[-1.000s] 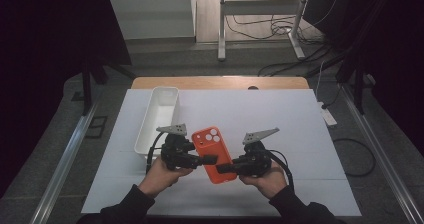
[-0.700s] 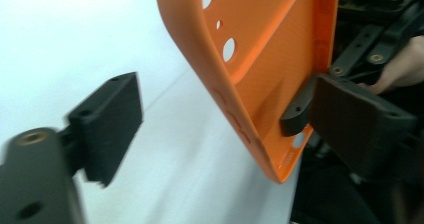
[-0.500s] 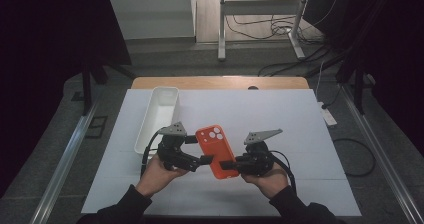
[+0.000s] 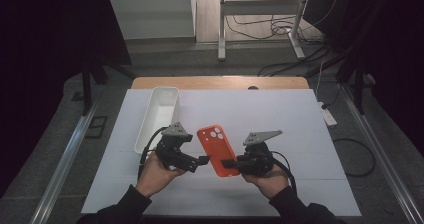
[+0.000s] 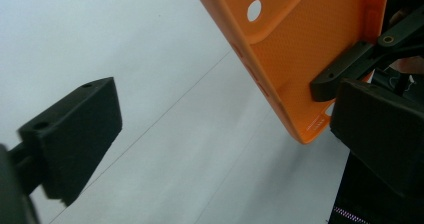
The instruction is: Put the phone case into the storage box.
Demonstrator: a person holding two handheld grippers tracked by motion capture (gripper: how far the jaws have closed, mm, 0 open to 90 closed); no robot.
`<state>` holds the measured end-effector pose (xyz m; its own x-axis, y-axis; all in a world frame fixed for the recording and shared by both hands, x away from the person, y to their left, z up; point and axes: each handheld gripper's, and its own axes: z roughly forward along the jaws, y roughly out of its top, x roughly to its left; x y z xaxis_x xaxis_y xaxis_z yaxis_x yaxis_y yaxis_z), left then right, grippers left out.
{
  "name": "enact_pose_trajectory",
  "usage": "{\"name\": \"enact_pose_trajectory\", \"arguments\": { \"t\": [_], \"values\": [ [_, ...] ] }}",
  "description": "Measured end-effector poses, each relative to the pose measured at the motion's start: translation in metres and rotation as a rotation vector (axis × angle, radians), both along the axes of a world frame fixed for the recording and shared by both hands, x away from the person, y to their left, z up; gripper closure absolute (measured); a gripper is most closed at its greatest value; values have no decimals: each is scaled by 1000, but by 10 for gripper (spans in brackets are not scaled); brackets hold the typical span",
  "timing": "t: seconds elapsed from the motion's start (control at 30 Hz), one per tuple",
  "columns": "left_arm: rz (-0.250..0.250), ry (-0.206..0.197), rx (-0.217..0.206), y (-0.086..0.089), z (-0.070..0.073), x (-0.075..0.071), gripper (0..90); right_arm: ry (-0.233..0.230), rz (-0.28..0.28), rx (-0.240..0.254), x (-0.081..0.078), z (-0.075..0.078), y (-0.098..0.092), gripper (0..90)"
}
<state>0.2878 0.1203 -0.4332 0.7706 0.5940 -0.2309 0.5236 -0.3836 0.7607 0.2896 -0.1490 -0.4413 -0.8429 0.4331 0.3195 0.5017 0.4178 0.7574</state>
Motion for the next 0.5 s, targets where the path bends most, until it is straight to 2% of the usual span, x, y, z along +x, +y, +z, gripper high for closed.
{"name": "enact_pose_trajectory", "arguments": {
  "t": [0.07,0.2,0.23,0.27,0.3,0.43,0.47,0.5],
  "values": [
    [-2,1,4,0,0,-1,100,-3,0,-4,0,0,0,840],
    [-15,19,-13,0,1,-1,299,-11,0,-7,-1,0,1,840],
    [-25,37,-26,1,1,-1,346,-15,-1,-12,-1,0,1,840],
    [-25,37,-26,1,1,-1,379,-15,-1,-12,-1,0,1,840],
    [-32,48,-36,1,2,-1,379,-17,-1,-13,-1,0,2,840],
    [-43,71,-59,2,3,-1,590,-26,-3,-24,-2,0,2,840],
    [-44,79,-67,2,4,-1,590,-31,-2,-26,-2,0,3,840],
    [-43,86,-74,3,4,-1,643,-32,-3,-30,-2,0,3,840]
  ]
}}
